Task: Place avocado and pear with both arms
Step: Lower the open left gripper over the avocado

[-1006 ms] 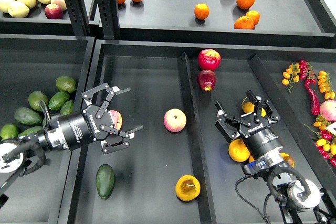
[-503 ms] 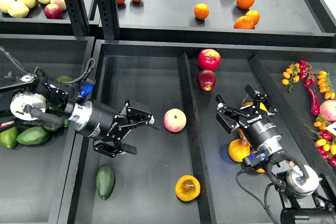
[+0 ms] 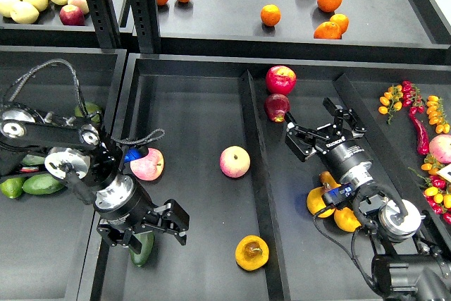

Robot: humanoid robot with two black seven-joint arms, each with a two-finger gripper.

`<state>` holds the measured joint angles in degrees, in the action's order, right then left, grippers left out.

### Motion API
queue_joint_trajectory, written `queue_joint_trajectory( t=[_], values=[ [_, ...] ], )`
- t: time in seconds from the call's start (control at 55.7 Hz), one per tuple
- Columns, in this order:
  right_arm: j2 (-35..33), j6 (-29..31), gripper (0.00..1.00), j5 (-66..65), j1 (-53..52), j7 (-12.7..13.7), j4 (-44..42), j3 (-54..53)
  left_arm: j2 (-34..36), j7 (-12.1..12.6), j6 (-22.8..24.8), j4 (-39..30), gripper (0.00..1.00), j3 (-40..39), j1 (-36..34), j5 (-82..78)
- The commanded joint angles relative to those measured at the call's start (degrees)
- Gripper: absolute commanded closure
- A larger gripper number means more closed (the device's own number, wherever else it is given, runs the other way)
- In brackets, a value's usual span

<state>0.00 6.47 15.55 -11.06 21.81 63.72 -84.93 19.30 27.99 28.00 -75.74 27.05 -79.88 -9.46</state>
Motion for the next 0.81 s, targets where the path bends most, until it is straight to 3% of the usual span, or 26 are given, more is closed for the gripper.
queue_joint_trajectory(
  t=[0.0, 0.431, 0.79],
  values=[
    [0.00, 0.04, 0.00, 0.09, 0.16, -0.01, 0.09, 0.03, -2.68, 0.01, 0.00, 2.79, 0.01, 0.55, 0.43, 0.23],
    [0.00, 0.04, 0.00, 0.18, 0.42, -0.01, 0.70, 0.64, -3.30, 0.01, 0.00, 7.97, 0.01, 4.42, 2.44, -0.12],
    [0.00, 0.48, 0.00, 0.18, 0.42, -0.10, 0.70, 1.17, -8.48, 0.01, 0.00, 14.83, 0.01, 5.39, 3.33, -0.12]
  ],
)
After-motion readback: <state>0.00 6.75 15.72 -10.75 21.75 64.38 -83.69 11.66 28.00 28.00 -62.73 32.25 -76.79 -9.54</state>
